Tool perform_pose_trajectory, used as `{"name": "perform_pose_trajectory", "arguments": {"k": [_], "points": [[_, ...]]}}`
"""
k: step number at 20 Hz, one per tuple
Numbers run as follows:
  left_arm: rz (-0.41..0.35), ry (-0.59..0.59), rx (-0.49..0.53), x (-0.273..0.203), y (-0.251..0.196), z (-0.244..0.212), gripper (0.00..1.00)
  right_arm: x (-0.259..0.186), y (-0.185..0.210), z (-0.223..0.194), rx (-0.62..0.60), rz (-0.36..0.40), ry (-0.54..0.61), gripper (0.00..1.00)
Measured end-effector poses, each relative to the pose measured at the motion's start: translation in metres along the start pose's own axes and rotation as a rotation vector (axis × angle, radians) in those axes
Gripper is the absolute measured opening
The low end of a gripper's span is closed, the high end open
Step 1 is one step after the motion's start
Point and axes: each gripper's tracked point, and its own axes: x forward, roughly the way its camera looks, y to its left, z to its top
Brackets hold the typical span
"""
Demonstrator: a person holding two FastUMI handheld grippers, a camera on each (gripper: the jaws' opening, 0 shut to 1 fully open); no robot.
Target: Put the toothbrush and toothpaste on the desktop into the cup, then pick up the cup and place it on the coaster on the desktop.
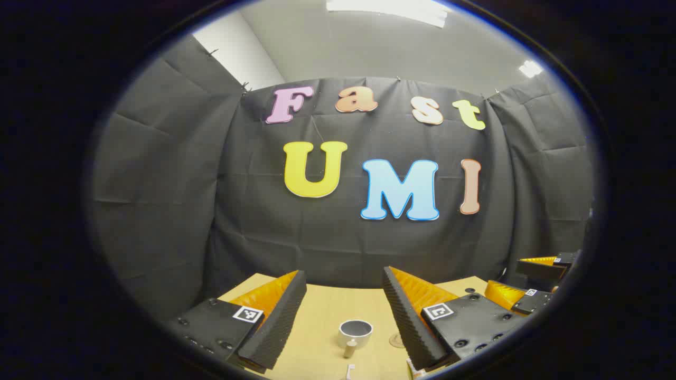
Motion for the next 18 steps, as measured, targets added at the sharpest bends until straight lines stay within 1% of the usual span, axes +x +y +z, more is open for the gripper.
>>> {"name": "perform_pose_trajectory", "arguments": {"k": [4,10,13,14,16,18], "points": [[-0.003,0.015,0.02,0.005,-0.001,-0.009,1.0,0.0,-0.002,-0.002,-0.006,-0.003,0.001,0.92],[-0.04,0.05,0.046,0.011,-0.009,-0.022,1.0,-0.002,0.002,-0.01,0.022,0.003,0.02,0.92],[-0.064,0.089,0.066,0.013,-0.016,-0.039,1.0,-0.004,0.002,-0.013,0.005,0.0,0.028,0.92],[-0.07,0.101,0.072,0.012,-0.018,-0.045,0.87,-0.005,0.003,-0.014,-0.001,0.002,0.035,0.92],[-0.089,0.122,0.078,0.012,-0.024,-0.053,1.0,-0.006,0.004,-0.017,-0.005,0.0,0.048,0.92],[-0.103,0.138,0.083,0.013,-0.028,-0.058,1.0,-0.006,0.009,-0.024,0.003,0.006,0.068,0.92]]}}
